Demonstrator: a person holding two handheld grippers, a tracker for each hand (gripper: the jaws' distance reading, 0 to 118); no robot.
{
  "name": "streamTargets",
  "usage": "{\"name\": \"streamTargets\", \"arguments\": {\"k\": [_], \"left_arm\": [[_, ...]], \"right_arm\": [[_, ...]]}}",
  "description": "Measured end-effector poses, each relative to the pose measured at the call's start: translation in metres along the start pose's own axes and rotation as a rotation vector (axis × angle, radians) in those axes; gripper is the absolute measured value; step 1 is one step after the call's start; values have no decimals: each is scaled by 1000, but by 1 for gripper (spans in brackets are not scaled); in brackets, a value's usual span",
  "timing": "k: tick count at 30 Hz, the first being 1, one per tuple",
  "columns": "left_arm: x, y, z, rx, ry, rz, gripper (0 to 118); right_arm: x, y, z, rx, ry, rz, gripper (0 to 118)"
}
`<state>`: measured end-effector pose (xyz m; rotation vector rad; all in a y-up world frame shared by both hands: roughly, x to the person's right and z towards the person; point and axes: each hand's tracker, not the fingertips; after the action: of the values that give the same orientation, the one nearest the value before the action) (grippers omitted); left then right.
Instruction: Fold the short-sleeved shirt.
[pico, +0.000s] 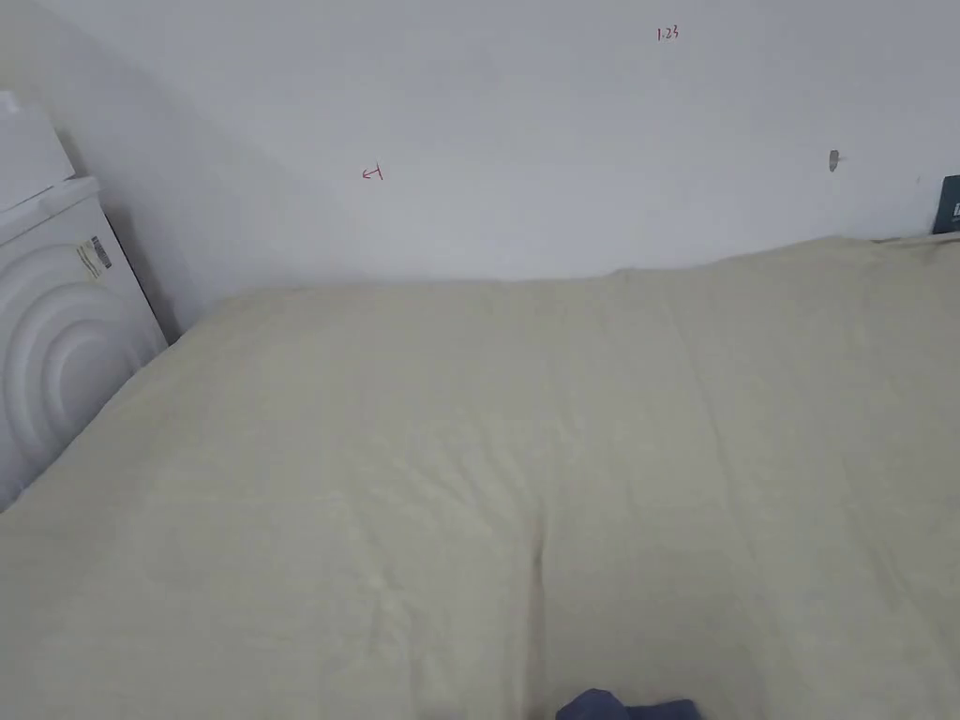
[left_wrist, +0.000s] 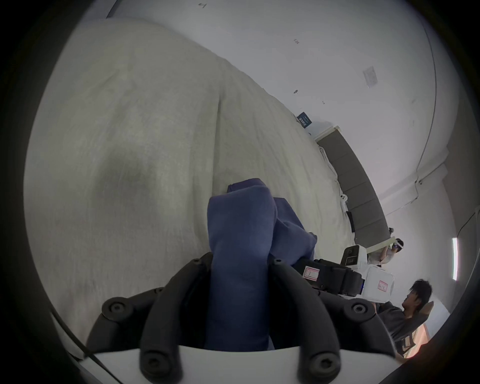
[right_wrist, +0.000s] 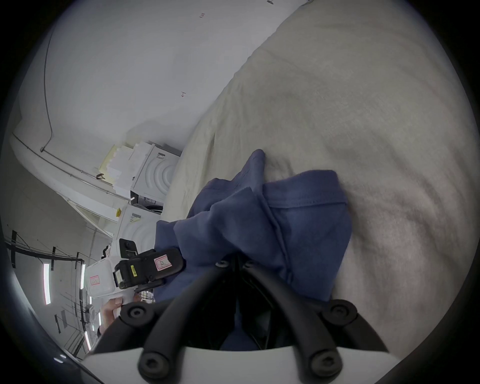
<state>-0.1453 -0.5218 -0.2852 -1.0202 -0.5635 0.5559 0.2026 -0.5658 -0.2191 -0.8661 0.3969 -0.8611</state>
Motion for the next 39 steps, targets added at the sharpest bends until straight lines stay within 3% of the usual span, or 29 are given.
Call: {"name": "streamTargets", "arguments": {"k": [5,9,15,17,21,23,24,25,27,28,29,32,34,39], "left_arm": [[-13,11,34,69,-31,55,21],[-56,50,110,145,-10,57,21],[-171,133,243,382,257,171,21],[-212,154,264,407,335,230,21],[-275,159,261,377,348,406,22],[-291,151,253,332,428,426,37],[-296,148,254,281,487,427,60],[-295,139,259,230,586,444,73],[-285,130,289,311,566,355,77],[-272,126,307,379,627,343,77],[-250,119,324,421,703,295,77],[-179,95,352,562,616,88,77],[-117,81,346,534,508,-16,77],[41,35,283,658,406,-293,73]], "right_arm": [[-34,-3,22,47,-91,133,1],[-36,-3,42,75,-28,54,1],[-24,-4,53,102,-85,-18,1],[-21,-6,52,102,-121,-21,1],[-17,-4,49,91,-157,-33,1],[-21,-1,48,80,-184,-22,1],[-22,0,49,80,-190,-20,1],[-23,1,51,77,-190,-13,1],[-27,5,58,97,-184,15,1],[-29,7,60,104,-181,29,1],[-33,11,63,103,-188,70,1],[-54,20,76,136,-244,236,1],[-68,26,89,170,-238,310,1],[-122,30,137,344,-263,504,1]]}}
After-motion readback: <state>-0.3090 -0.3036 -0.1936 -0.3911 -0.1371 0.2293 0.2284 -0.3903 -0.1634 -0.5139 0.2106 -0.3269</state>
